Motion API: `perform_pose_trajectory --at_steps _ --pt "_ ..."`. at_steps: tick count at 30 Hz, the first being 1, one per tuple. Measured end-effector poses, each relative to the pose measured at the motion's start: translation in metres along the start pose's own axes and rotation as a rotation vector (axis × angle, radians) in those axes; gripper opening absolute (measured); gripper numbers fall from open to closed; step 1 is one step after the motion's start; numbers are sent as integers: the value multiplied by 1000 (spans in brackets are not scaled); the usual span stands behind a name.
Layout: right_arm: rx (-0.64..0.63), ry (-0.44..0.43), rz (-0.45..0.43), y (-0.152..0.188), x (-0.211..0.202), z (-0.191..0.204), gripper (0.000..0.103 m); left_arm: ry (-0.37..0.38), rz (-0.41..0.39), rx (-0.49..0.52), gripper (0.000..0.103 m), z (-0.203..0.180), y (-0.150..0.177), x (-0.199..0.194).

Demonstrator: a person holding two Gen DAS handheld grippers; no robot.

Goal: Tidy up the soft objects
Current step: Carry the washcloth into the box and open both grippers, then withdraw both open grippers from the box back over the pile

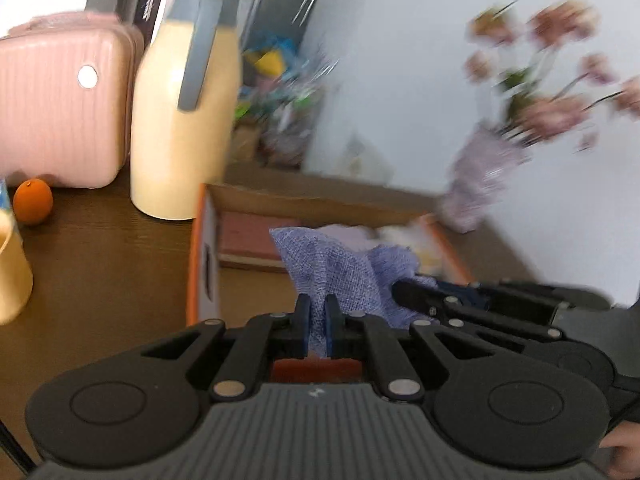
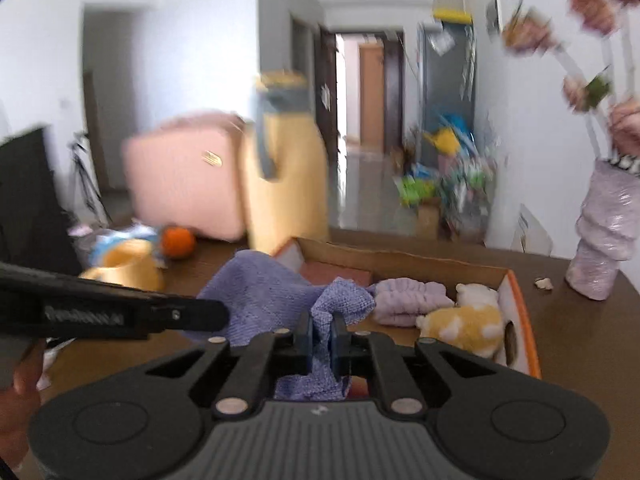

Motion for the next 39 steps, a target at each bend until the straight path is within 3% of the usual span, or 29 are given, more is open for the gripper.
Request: perform_pose_trajectory --at_steps 4,7,8,9,10,12,16,20,23,31,35,39 --pt "-8 71 146 -14 100 -20 9 -85 96 10 8 28 -8 70" --pt "64 54 247 -2 154 -34 12 -122 136 33 10 39 -2 91" --pt "77 53 271 1 166 -36 17 -131 118 31 11 44 -1 90" --pt "81 62 276 6 173 -38 21 -128 92 36 24 44 -1 87" --pt "74 67 278 8 178 -37 21 -120 72 33 43 45 -3 84" --pt "65 65 272 8 182 -37 34 -120 46 32 44 43 -5 77" --pt "84 27 249 3 173 -39 42 -145 25 57 44 35 -15 52" --pt "59 77 198 -18 139 -50 44 -156 -36 78 46 24 -30 3" --pt "44 101 141 -37 92 -60 52 -162 -89 117 56 11 -36 -44" --pt "-66 204 -47 -63 -68 -82 65 -204 -250 183 77 -18 -39 -173" --pt "-46 209 -98 -59 -124 -83 66 -230 -273 198 78 -32 -23 -202" --pt "-48 196 -161 -44 -162 -71 72 -254 -357 181 83 -35 21 -230"
Point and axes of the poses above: each gripper's, at about its wrist camera, not at the fingertips, and x roughly the way its jaws point, z to its left, y to its underside, the point moved 7 cm from there along x, roughly the way its jaws point, and after that the axes turned 2 degrees about x, right-handed, at the moved point
